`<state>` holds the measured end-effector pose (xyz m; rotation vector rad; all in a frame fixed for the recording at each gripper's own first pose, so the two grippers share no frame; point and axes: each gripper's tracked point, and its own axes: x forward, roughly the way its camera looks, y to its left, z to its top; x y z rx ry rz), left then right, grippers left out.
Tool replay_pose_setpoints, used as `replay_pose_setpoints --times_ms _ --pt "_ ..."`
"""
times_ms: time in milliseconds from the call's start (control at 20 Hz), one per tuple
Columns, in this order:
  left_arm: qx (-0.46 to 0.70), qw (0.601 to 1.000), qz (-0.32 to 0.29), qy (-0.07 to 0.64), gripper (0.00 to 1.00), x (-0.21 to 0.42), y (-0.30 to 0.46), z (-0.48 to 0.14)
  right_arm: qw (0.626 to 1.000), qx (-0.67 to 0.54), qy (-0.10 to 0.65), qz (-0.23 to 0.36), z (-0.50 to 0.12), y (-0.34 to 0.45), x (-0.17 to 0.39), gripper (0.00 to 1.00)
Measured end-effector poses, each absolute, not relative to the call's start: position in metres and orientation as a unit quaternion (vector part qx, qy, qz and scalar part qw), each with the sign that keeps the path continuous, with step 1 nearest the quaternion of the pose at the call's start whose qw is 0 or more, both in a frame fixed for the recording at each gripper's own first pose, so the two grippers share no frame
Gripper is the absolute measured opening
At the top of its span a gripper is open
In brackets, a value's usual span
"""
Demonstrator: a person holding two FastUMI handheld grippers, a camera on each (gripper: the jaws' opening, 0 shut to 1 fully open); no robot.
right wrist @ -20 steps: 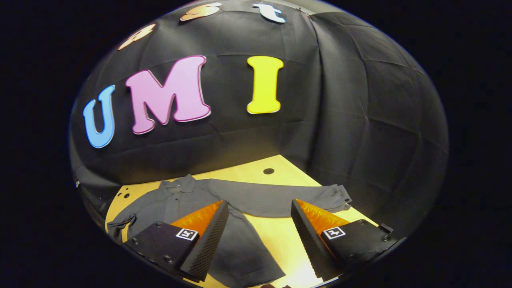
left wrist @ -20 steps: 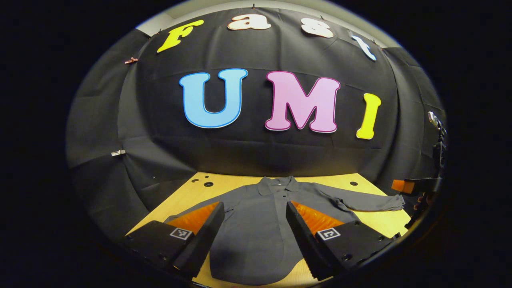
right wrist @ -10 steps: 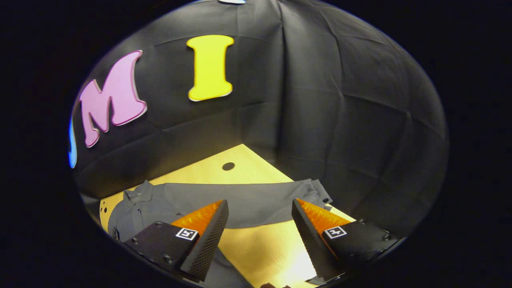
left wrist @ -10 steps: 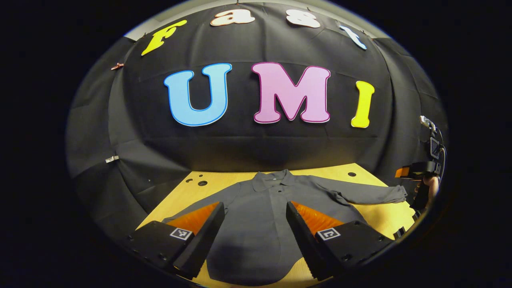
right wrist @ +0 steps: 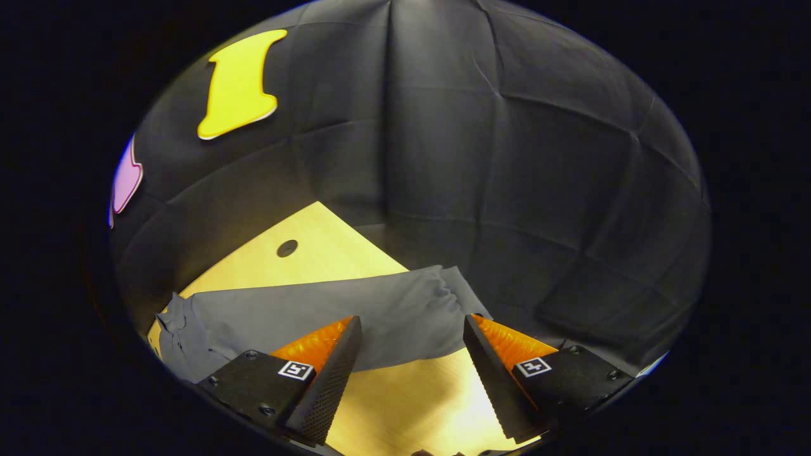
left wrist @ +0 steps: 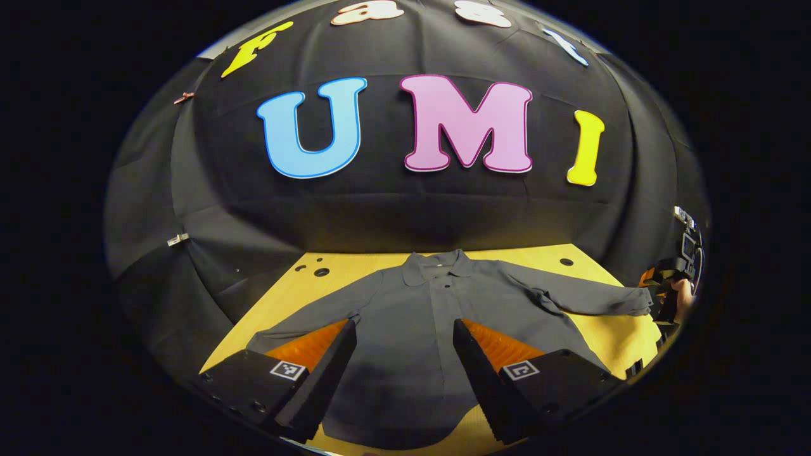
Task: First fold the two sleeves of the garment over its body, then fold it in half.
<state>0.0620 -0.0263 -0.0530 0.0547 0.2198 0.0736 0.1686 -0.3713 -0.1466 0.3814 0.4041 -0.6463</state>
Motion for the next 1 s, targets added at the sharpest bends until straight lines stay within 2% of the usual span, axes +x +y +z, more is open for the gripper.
replay_pose_setpoints --times_ms 500,750,1000 --pt "0.025 0.989 0.043 0.141 0.97 0.076 -0.042 -0.078 0.877 0.219 0.279 -0.324 -0.224 -0.407 0.203 0.99" --pt "0.007 0.987 0.049 0.156 0.97 0.077 -0.043 -0.088 0.887 0.166 0.300 -0.309 -0.229 -0.399 0.204 0.99" --pt "0.005 0.985 0.051 0.162 0.97 0.083 -0.042 -0.091 0.893 0.165 0.301 -0.289 -0.232 -0.376 0.224 0.38"
